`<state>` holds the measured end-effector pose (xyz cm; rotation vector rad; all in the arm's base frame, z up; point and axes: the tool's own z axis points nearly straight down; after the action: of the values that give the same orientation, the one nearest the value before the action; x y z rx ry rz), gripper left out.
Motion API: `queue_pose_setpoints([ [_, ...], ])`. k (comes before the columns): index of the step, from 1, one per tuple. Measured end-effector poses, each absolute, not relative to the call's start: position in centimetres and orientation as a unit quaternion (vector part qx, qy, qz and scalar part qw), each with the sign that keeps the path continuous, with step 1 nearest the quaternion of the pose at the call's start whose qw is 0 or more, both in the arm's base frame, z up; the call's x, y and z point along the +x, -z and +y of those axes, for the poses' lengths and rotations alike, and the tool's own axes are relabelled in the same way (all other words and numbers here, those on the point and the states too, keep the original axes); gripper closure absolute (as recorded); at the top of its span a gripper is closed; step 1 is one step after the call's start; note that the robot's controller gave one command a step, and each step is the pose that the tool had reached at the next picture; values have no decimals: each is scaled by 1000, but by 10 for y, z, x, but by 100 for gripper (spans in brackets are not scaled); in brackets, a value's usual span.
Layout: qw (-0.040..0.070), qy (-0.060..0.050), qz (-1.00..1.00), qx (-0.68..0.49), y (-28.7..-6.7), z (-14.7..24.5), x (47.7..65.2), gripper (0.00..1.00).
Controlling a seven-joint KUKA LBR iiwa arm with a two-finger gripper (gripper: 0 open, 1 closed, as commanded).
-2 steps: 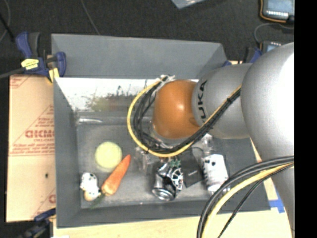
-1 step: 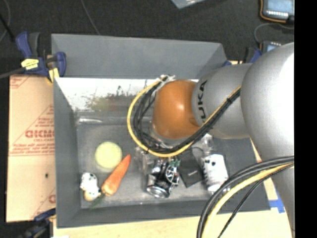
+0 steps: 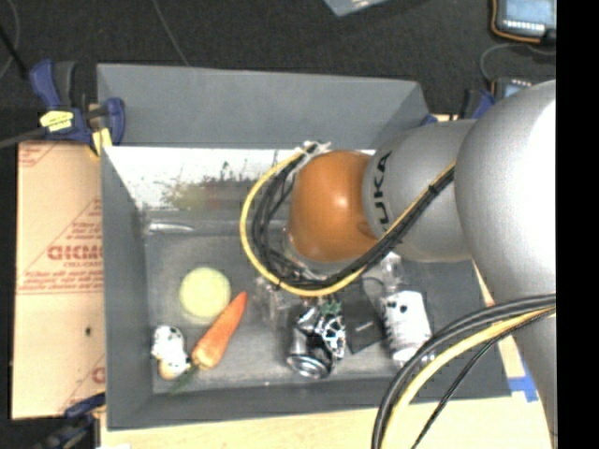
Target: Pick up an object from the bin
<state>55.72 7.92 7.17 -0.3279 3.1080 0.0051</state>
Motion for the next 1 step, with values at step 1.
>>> queue_pose_setpoints([
  [1, 9, -2, 997, -74, -81, 66, 512, 100],
])
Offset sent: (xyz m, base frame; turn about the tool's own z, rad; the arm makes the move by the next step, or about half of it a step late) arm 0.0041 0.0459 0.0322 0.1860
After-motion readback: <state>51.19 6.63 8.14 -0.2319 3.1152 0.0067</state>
